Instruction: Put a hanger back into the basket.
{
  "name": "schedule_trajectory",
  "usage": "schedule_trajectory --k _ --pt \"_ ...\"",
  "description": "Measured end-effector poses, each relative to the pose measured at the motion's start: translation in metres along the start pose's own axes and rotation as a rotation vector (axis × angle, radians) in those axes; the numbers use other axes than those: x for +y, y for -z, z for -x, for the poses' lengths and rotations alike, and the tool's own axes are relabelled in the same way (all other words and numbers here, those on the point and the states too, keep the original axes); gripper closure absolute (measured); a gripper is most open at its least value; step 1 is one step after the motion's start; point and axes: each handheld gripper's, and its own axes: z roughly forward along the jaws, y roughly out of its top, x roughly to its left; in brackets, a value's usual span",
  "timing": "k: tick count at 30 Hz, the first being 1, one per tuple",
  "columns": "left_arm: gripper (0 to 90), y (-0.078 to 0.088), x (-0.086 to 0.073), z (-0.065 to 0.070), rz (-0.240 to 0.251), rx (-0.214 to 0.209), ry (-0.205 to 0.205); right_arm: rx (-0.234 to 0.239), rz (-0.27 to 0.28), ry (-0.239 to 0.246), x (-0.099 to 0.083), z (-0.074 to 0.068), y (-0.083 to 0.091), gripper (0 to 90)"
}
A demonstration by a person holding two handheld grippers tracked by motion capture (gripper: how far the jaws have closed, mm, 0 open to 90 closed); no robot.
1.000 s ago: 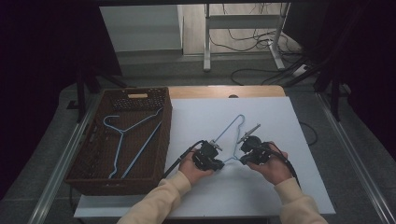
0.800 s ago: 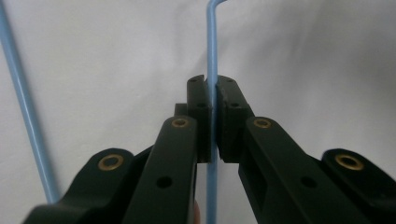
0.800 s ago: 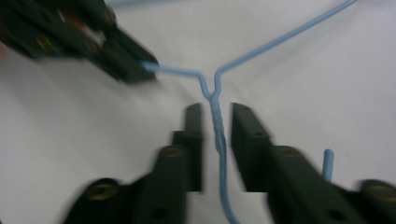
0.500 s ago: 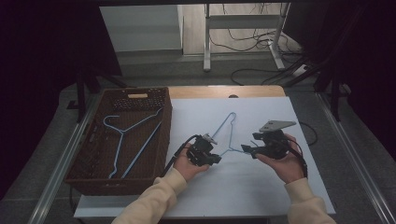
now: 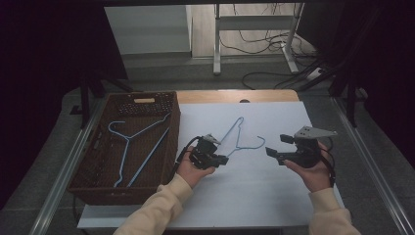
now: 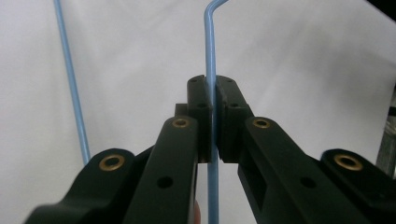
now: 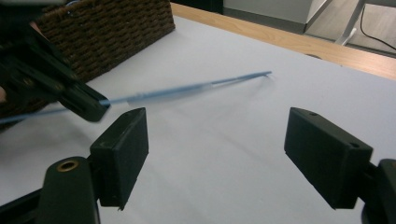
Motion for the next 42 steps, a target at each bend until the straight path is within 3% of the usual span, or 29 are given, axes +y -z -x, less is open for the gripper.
schedule_trajectory --k 8,13,23,32,42 --pt "86.1 0.02 0.008 0.004 0.051 -0.001 -0.01 -0.008 -0.062 -0.015 -0.017 0.007 -0.007 21.0" --pt "86.1 0.03 0.01 0.007 0.074 -0.027 -0.004 -0.007 -0.088 -0.013 -0.021 0.008 -0.011 21.2" --pt "86.2 0.07 0.02 0.023 0.144 -0.048 -0.067 -0.002 -0.1 -0.019 -0.024 0.008 -0.012 21.8" --pt "86.1 0.115 0.019 0.012 0.216 -0.076 -0.043 -0.005 -0.111 -0.01 -0.025 0.007 -0.014 22.1" --pt "86.1 0.156 0.019 -0.002 0.272 -0.041 -0.036 -0.005 -0.129 -0.003 -0.027 0.006 -0.017 22.4"
